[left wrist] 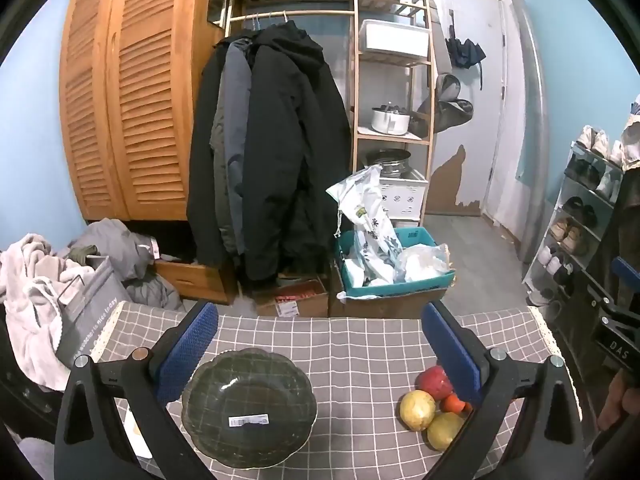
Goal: Organize fruits
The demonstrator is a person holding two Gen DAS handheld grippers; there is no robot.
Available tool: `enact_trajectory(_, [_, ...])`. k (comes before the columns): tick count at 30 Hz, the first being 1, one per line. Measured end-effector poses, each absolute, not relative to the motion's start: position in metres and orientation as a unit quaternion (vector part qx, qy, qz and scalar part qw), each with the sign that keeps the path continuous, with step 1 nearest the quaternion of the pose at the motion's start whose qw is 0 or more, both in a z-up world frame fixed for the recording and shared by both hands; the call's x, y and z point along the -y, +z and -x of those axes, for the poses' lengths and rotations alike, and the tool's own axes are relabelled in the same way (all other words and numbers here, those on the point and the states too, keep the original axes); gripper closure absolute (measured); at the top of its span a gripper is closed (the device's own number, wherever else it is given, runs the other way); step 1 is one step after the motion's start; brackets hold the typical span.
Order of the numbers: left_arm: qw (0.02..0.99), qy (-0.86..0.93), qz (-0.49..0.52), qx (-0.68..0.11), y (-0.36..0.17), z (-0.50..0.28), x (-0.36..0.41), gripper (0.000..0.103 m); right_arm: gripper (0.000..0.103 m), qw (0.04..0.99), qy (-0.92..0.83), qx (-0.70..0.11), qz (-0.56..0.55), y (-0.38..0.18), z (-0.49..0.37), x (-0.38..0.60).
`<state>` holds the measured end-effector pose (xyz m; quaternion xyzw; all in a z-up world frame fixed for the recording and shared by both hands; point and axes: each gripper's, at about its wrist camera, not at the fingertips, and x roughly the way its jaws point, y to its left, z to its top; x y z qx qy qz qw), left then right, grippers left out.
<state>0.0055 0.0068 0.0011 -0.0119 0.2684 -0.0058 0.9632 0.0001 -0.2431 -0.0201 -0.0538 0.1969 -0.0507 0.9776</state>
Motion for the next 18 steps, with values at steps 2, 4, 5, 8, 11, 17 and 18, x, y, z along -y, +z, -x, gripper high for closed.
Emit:
enact_trajectory(2, [0.963,-0.006,0.012,-0.269,0.0,-0.005,-0.006,0.0,0.011,0.977,-0.051,-0.198,0.055,-0.02,-0.001,0.245])
enact_trajectory(4, [0.963,-0.007,0.011,-0.27,0.0,-0.005,-0.004,0.0,0.011,0.977,-0.051,-0.197,0.056,-0.019,0.0,0.247])
enact_trajectory(5, [0.963,-0.007,0.01,-0.27,-0.001,-0.006,-0.004,0.0,0.011,0.977,-0.051,-0.198,0.056,-0.019,0.0,0.247])
enact_trajectory(8, [0.963,-0.008,0.007,-0.269,-0.003,-0.004,-0.003,0.0,0.011,0.977,-0.05,-0.198,0.057,-0.022,0.001,0.237])
enact_trajectory(11, [0.963,-0.008,0.008,-0.27,-0.004,-0.004,-0.003,0.0,0.011,0.977,-0.05,-0.199,0.056,-0.022,0.001,0.237])
enact_trajectory(17, [0.963,-0.009,0.008,-0.27,-0.003,-0.004,-0.002,0.0,0.011,0.977,-0.05,-0.198,0.056,-0.023,0.0,0.238])
enact_trajectory(18, [0.963,-0.008,0.007,-0.27,-0.004,-0.004,-0.002,0.0,0.011,0.977,-0.049,-0.199,0.056,-0.023,0.0,0.239])
